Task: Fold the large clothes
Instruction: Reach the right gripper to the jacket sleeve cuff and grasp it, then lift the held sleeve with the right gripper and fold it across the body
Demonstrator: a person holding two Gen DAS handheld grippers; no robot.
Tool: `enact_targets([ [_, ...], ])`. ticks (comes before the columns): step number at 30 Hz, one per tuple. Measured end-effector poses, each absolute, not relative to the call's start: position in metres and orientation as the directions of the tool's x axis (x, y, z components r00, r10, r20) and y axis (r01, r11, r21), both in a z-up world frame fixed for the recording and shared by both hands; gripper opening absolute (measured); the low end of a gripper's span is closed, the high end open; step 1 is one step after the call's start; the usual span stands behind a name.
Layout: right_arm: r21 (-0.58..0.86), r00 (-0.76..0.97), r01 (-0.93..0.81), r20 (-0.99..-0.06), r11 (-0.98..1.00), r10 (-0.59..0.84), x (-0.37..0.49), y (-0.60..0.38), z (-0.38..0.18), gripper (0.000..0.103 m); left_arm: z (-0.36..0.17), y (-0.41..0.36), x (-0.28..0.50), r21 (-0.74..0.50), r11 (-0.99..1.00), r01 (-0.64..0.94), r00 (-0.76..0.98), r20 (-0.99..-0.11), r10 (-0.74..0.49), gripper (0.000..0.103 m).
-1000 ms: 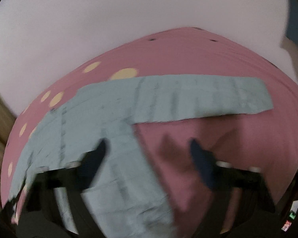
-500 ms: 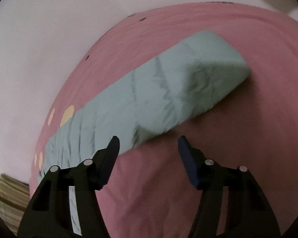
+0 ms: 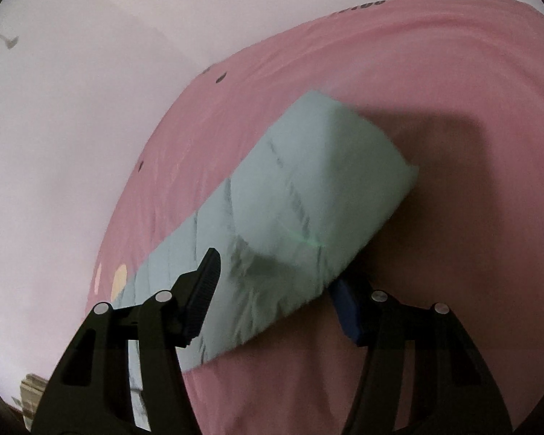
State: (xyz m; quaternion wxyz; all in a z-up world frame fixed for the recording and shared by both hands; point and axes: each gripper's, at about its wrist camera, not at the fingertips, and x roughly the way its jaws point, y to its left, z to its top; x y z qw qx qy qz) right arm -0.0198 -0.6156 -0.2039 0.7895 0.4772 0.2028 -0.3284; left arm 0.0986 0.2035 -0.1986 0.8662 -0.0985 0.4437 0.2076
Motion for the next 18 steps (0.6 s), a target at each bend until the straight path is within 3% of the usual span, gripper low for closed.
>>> enact_targets([
  [1, 0.617, 0.697, 0.717, -0.637, 0.323, -0.331, -0.019, -0.618, -0.205, 0.052, -0.199, 0.203, 0.099, 0.021, 0.894, -0.448, 0.517, -0.810, 0.277, 0.098],
  [6, 0.598, 0.676, 0.737, -0.649, 0.316, -0.349, -0.022, -0.626, -0.206, 0.014, -0.195, 0.199, 0.098, 0.094, 0.873, -0.479, 0.490, -0.796, 0.355, 0.098],
  [8, 0.604, 0.685, 0.729, -0.640, 0.322, -0.348, -0.020, -0.625, -0.205, 0.006, -0.195, 0.198, 0.098, 0.146, 0.861, -0.487, 0.472, -0.786, 0.400, 0.098],
  [15, 0.527, 0.691, 0.722, -0.593, 0.449, -0.414, -0.004, -0.597, -0.163, 0.004, -0.197, 0.195, 0.101, 0.353, 0.796, -0.492, 0.401, -0.720, 0.567, 0.099],
  [18, 0.478, 0.709, 0.698, -0.565, 0.534, -0.422, 0.012, -0.575, -0.137, 0.004, -0.198, 0.196, 0.100, 0.364, 0.790, -0.494, 0.400, -0.711, 0.578, 0.099],
])
